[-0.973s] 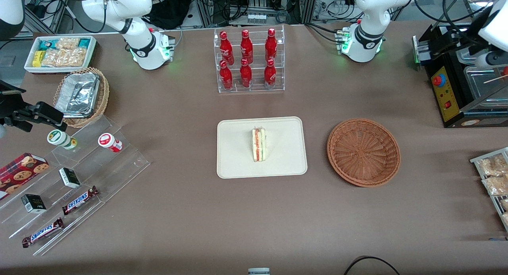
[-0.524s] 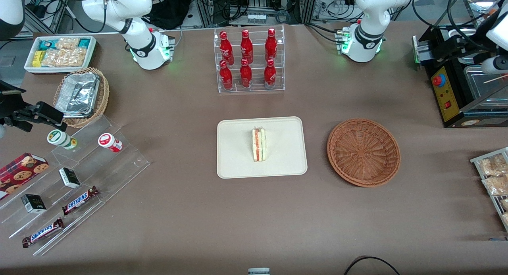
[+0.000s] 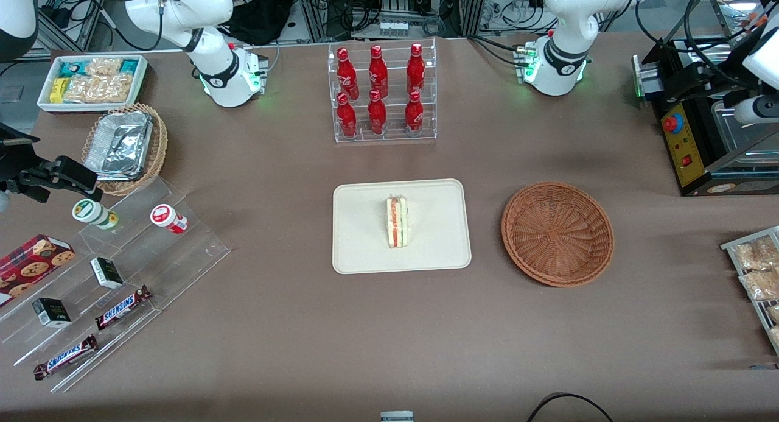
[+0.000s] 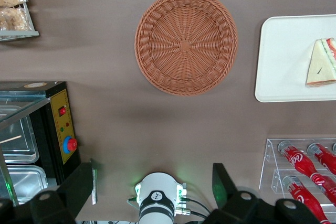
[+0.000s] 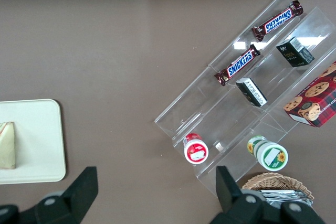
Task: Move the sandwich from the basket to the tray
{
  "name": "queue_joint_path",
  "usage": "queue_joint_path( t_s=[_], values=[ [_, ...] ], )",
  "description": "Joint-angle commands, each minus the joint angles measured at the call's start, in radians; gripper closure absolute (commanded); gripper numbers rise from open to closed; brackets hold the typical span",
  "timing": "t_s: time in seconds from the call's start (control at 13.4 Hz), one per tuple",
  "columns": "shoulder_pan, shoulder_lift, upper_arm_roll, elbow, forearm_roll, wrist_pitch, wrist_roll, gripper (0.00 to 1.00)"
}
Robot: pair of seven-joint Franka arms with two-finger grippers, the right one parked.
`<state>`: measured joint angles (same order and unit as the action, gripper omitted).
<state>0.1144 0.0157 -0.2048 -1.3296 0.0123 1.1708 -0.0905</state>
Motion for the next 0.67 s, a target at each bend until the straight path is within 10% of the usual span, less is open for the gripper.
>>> queue_joint_path(
  t_s=[0.0, 0.6],
  values=[
    [-0.022, 0.0, 0.021, 0.01, 0.006, -0.025, -0.023, 0.0],
    [-0.024, -0.04, 0.044, -0.019, 0.04, -0.027, -0.02, 0.0]
  ],
)
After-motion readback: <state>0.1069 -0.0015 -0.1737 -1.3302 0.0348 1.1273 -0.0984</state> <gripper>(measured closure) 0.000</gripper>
